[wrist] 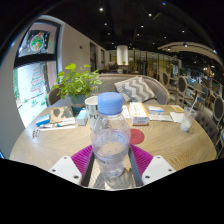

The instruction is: Pour water

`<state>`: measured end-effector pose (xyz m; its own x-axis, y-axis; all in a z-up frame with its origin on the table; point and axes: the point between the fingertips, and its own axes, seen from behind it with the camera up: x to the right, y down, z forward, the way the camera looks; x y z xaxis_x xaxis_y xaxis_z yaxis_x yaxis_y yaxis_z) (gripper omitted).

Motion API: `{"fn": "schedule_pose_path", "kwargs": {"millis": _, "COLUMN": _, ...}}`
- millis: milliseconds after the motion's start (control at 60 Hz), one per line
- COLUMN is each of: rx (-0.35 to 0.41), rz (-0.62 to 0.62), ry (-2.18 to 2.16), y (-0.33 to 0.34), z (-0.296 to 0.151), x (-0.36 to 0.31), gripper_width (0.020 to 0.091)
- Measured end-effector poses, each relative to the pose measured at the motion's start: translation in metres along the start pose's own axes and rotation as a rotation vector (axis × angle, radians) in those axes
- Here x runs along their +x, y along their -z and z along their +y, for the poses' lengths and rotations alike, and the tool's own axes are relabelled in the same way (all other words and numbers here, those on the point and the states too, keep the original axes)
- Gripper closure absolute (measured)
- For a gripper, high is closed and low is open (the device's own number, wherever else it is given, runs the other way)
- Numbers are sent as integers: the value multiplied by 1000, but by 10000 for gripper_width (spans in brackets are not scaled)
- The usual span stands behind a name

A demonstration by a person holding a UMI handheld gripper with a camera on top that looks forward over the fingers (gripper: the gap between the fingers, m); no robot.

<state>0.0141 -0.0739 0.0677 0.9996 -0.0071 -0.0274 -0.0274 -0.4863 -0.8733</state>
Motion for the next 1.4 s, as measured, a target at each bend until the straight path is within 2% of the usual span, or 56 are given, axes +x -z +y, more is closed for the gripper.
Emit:
{"fn": "schedule_pose_path", "kwargs": {"millis": 33, "rx": 13, "rz": -5, "ry": -9, "y": -2, "z": -2, "x": -2, "gripper_width": 552}}
{"fn": "schedule_pose_path", "kwargs": {"millis": 83, "rx": 24, "rz": 18, "ry": -2, "y": -6, "z": -4, "x": 2, "gripper_width": 566}}
{"fn": "schedule_pose_path", "kwargs": {"millis": 117, "rx": 28, "rz": 25, "ry": 6, "y": -6, "z": -4, "x": 1, "gripper_width": 609}}
{"fn": "schedule_pose_path", "kwargs": {"millis": 200, "rx": 28, "rz": 35, "ry": 5, "y": -3, "z": -3, "x": 1, "gripper_width": 647}}
{"fn": "schedule_pose_path", "kwargs": {"millis": 217, "rx": 27, "rz": 37, "ry": 6, "y": -3, "z": -4, "x": 1, "gripper_width": 678}}
{"fn": "schedule_pose_path", "kwargs": {"millis": 250, "rx": 23, "rz": 41, "ry": 7, "y": -4, "z": -3, "x": 0, "gripper_width": 683}}
{"fn": "schedule_pose_path", "kwargs": {"millis": 267, "rx": 22, "rz": 42, "ry": 8, "y": -4, "z": -3, "x": 1, "gripper_width": 707}}
{"fn": "schedule_pose_path", "kwargs": {"millis": 400, "rx": 0, "rz": 46, "ry": 33, "y": -1, "z": -6, "x": -1, "gripper_width": 705}}
{"fn": "schedule_pose_path", "kwargs": {"millis": 417, "rx": 3, "rz": 47, "ry": 40, "y": 0, "z": -8, "x": -1, "gripper_width": 735}}
{"fn": "schedule_pose_path", "kwargs": {"millis": 550, "rx": 14, "rz": 75, "ry": 80, "y": 6, "z": -30, "x": 5, "gripper_width": 735}}
{"fn": "schedule_pose_path", "kwargs": {"millis": 683, "rx": 42, "rz": 137, "ry": 175, "y": 4, "z": -80, "x": 26, "gripper_width": 734}}
{"fn": "schedule_pose_path", "kwargs": {"millis": 833, "rx": 69, "rz": 296, "ry": 412, "y": -21, "z": -155, "x": 64, "gripper_width": 734}}
{"fn": "schedule_pose_path", "kwargs": {"millis": 1050, "rx": 20, "rz": 510, "ry": 864, "y": -77, "z": -234, "x": 101, "gripper_width": 734}}
{"fn": "schedule_pose_path", "kwargs": {"millis": 1183, "rx": -6, "rz": 591, "ry": 1196, "y": -105, "z": -252, "x": 100, "gripper_width": 736}}
{"fn": "schedule_pose_path", "kwargs": {"millis": 1400, "rx": -71, "rz": 629, "ry": 1643, "y": -138, "z": -239, "x": 85, "gripper_width": 738}}
